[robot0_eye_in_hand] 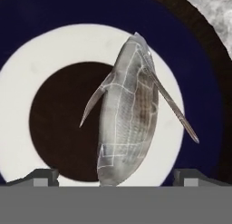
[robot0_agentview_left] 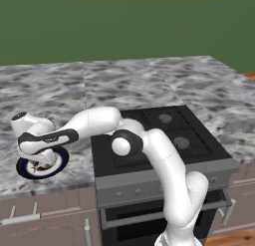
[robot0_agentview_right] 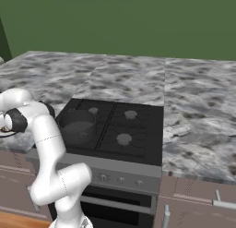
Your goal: Retrieve the frozen meat and place it in the pot on a burner. Then turn the burner on.
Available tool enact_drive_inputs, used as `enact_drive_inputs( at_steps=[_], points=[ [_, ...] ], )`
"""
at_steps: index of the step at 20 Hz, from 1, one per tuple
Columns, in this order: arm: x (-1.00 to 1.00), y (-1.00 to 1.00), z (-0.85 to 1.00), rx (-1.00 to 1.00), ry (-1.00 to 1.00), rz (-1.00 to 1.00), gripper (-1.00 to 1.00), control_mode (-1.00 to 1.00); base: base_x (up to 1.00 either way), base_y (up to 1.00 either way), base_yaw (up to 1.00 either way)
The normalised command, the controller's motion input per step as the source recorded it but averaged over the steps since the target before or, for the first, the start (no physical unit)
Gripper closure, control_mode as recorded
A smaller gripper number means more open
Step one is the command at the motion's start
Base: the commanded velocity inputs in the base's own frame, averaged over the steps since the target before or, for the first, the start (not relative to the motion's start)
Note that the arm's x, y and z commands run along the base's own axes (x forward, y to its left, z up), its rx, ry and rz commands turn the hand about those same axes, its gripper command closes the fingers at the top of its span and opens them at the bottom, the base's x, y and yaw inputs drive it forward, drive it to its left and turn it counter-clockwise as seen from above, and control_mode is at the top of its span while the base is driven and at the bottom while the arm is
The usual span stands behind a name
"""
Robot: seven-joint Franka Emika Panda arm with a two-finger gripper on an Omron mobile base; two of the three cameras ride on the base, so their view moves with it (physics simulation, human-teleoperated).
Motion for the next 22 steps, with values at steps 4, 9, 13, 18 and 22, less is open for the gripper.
enact_drive_inputs(
  at_steps=[4, 9, 13, 18, 22],
  points=[
    [0.00, 0.00, -0.20, 0.00, 0.00, -0.04, -1.00, -1.00, 0.00, 0.00, 0.00],
    [0.00, 0.00, -0.11, 0.00, -0.03, -0.03, -1.00, -1.00, 0.00, 0.00, 0.00],
    [0.00, 0.00, -0.08, 0.00, -0.04, -0.01, -1.00, -1.00, 0.00, 0.00, 0.00],
    [0.00, 0.00, -0.03, 0.00, -0.01, -0.01, -1.00, -1.00, 0.00, 0.00, 0.00],
    [0.00, 0.00, -0.06, 0.00, 0.00, 0.00, 1.00, -1.00, 0.00, 0.00, 0.00]
  ],
)
